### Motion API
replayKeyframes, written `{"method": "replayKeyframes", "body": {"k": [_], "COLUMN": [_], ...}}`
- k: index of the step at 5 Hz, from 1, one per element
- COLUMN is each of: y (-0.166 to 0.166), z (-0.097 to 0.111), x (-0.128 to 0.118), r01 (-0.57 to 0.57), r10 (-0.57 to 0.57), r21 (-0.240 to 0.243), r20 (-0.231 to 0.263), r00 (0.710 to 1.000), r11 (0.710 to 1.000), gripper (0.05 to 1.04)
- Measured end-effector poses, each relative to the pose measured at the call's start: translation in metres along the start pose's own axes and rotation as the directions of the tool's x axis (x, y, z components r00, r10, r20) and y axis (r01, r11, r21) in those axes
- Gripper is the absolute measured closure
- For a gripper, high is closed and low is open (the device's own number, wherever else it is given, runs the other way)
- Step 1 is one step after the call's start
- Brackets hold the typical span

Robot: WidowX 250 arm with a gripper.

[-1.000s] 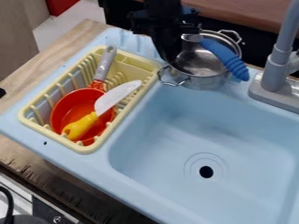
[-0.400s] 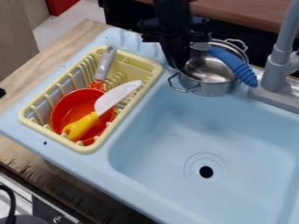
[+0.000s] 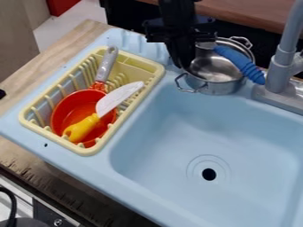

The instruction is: Move the stainless pot on top of the sink

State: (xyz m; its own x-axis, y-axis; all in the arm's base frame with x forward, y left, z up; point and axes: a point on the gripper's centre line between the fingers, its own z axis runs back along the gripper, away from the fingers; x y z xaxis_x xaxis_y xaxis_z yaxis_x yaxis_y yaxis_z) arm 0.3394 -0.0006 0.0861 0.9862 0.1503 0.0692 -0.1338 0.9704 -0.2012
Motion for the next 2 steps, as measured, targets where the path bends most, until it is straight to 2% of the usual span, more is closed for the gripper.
{"method": "replayKeyframes", "body": {"k": [1, 2], "y": [-0.0004, 0.0004], "z": [-0.0003, 0.0], "x": [0.0007, -0.0005], "r01": [0.004, 0.021], "r10": [-0.004, -0.021], "r21": [0.007, 0.015], "r20": [0.005, -0.004], "r00": [1.0, 1.0], "r11": [1.0, 1.0], "gripper": [1.014, 0.876]}}
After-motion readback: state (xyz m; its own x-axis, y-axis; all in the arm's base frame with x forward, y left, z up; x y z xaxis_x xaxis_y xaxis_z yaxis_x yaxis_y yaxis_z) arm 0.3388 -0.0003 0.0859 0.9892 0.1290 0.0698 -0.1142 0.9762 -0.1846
